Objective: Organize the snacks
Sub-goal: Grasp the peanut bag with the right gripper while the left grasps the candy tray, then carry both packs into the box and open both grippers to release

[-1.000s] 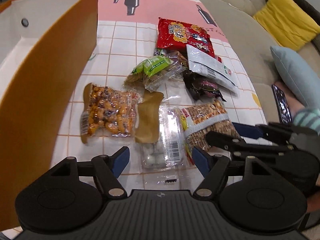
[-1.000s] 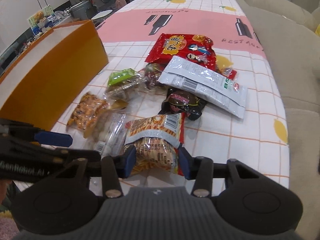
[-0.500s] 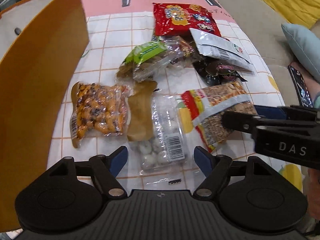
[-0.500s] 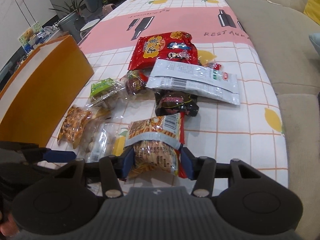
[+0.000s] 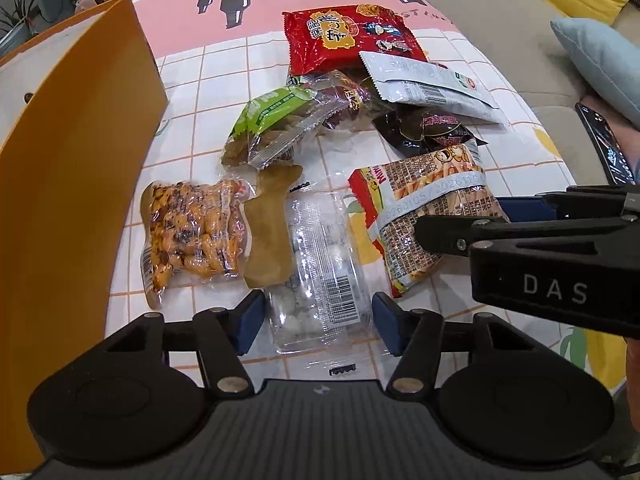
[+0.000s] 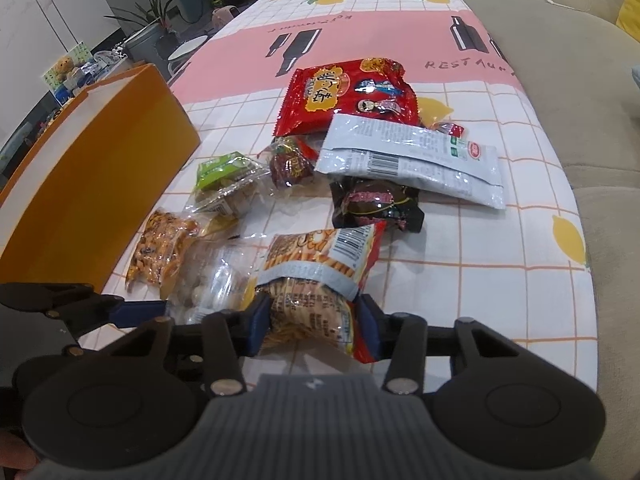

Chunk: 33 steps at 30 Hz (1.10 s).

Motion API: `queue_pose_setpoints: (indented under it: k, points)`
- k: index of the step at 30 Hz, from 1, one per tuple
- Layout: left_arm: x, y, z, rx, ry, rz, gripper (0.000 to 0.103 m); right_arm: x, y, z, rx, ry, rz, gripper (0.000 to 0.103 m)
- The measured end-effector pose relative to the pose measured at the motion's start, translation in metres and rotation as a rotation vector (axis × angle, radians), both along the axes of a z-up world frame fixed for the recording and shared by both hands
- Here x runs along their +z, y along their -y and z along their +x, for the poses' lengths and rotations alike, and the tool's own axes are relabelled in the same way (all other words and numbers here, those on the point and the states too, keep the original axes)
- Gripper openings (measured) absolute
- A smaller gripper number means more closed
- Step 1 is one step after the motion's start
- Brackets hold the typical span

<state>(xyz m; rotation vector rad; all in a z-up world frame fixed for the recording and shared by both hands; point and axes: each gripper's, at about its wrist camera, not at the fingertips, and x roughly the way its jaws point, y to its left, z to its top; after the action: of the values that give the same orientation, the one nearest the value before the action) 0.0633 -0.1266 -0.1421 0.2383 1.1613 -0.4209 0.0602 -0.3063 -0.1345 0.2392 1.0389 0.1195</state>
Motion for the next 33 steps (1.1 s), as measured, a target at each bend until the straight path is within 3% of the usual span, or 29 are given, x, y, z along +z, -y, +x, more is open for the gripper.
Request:
queue_pose_setpoints:
  k: [10, 15, 22, 33]
  points:
    - [0.018, -0.015, -0.017, 0.014, -0.046, -0.05, 0.063, 0.011, -0.009, -0.01, 0.026, -0.015, -0.03, 0.041]
    - [0.031, -0.02, -0.028, 0.018, -0.063, -0.058, 0.063, 0.026, -0.016, -0.02, 0.068, 0.011, -0.098, 0.04]
    - [0.055, -0.031, -0.044, 0.023, -0.056, -0.134, 0.062, 0.045, -0.024, -0.037, 0.104, 0.051, -0.146, 0.04]
    - [0.098, -0.054, -0.06, 0.064, 0.109, -0.196, 0.061, 0.068, -0.027, -0.053, 0.084, 0.106, -0.15, 0.04]
